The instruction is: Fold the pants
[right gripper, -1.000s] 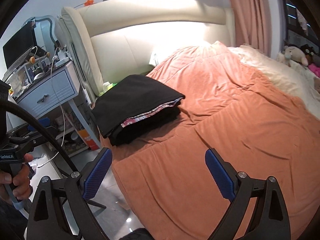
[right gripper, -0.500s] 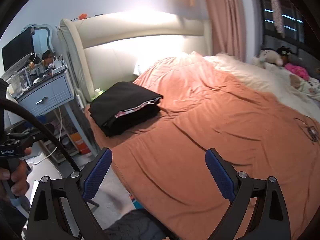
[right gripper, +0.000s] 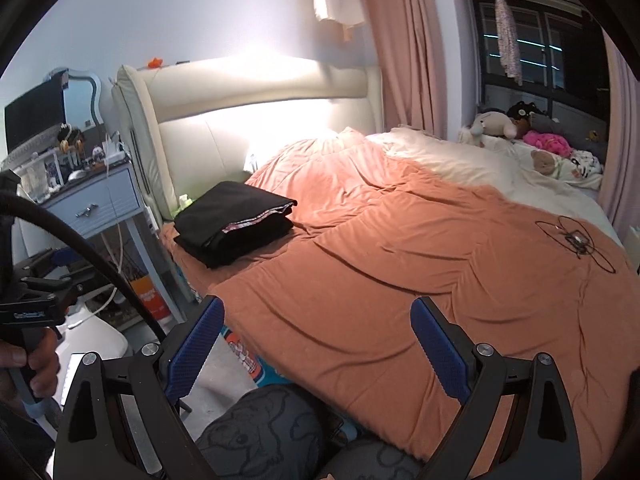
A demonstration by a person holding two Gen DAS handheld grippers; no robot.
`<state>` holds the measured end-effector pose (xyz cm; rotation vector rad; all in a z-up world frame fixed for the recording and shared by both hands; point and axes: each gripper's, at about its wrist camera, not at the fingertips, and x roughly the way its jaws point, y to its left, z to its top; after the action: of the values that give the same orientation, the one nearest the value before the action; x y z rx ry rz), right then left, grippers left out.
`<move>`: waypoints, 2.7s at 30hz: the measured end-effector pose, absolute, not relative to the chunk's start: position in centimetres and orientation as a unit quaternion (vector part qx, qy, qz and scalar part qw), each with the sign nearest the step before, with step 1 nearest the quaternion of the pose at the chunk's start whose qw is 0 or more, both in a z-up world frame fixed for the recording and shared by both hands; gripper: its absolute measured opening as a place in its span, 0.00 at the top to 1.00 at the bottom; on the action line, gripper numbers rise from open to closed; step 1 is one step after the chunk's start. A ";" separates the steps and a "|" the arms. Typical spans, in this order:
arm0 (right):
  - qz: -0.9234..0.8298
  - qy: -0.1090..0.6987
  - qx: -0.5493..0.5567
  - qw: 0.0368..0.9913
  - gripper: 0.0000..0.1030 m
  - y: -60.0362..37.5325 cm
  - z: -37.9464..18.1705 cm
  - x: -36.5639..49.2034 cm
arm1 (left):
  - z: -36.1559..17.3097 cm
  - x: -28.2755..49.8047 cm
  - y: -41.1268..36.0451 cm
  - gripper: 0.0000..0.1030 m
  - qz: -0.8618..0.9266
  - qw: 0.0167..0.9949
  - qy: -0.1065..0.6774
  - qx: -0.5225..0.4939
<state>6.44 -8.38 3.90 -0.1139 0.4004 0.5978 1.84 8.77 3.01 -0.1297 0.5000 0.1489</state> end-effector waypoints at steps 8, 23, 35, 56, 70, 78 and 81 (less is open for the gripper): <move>0.281 0.180 -0.046 0.942 0.08 -10.7 3.1 1.8 | 2.9 -1.6 7.3 0.01 0.072 0.969 0.226 -0.069; 0.265 0.174 -0.020 0.948 0.08 -12.6 0.0 -2.0 | 1.9 -5.4 5.6 0.01 0.088 0.975 0.200 -0.045; 0.253 0.172 -0.022 0.952 0.08 -12.2 -1.0 -3.5 | 0.7 -6.6 5.0 0.01 0.089 0.976 0.192 -0.046; 0.245 0.173 -0.031 0.954 0.08 -11.9 -1.7 -4.0 | 0.0 -6.3 5.7 0.01 0.100 0.974 0.195 -0.054; 0.248 0.174 -0.034 0.952 0.08 -11.9 -1.5 -4.3 | 0.0 -6.7 6.0 0.01 0.100 0.975 0.188 -0.057; 0.250 0.172 -0.035 0.952 0.08 -11.8 -1.4 -4.6 | 0.0 -6.7 6.1 0.01 0.103 0.975 0.186 -0.057; 0.250 0.171 -0.036 0.952 0.08 -11.8 -1.4 -4.6 | 0.0 -6.7 6.2 0.01 0.103 0.975 0.186 -0.056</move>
<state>-4.63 -11.78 -1.41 -0.0729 0.3482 0.5090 -6.74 6.20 0.05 -0.1139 0.3760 0.2079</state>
